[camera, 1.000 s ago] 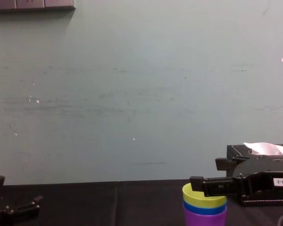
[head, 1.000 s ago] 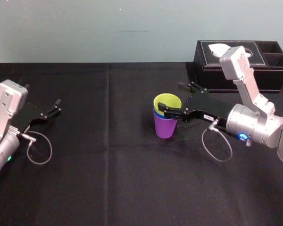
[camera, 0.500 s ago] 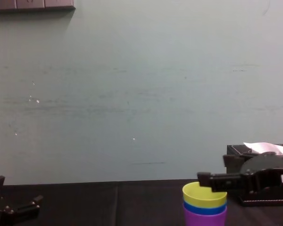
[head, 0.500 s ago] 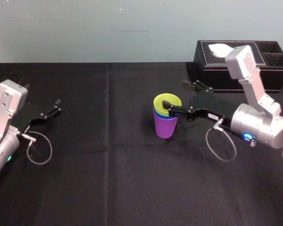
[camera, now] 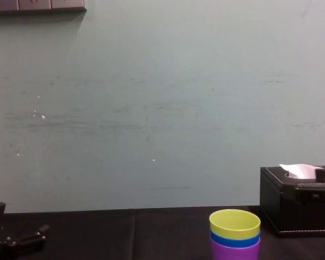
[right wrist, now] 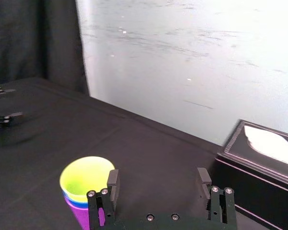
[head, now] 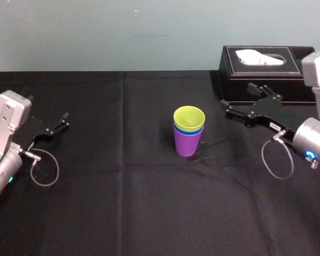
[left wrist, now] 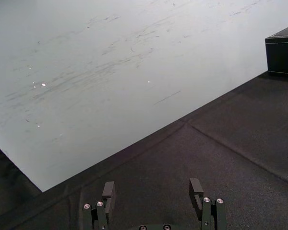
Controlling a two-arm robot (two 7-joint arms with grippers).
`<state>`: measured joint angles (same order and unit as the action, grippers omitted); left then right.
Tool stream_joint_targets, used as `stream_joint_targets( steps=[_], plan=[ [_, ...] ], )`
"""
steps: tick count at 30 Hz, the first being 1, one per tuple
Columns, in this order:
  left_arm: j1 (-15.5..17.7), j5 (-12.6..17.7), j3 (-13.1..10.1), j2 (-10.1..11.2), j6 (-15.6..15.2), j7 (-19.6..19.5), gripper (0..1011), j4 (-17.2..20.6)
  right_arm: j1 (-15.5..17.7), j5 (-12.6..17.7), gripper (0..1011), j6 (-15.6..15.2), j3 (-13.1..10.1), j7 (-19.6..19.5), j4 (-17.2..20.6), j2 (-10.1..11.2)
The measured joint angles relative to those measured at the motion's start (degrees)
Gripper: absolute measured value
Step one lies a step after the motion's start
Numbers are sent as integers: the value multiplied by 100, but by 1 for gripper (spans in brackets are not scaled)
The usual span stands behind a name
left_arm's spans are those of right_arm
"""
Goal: Stack the three plastic cups sequentially using one hand.
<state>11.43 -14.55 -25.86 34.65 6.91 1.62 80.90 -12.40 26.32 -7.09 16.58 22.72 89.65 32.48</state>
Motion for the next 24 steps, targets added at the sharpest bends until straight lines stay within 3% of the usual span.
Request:
stream_joint_targets(
  steps=[12, 24],
  plan=[
    [0, 0, 0, 0, 0, 0, 1011, 0, 306, -211, 1003, 386, -430, -361, -386, -145],
    [0, 0, 0, 0, 0, 0, 1012, 0, 332, -543, 1003, 604, -589, -547, -957, -320]
  ],
)
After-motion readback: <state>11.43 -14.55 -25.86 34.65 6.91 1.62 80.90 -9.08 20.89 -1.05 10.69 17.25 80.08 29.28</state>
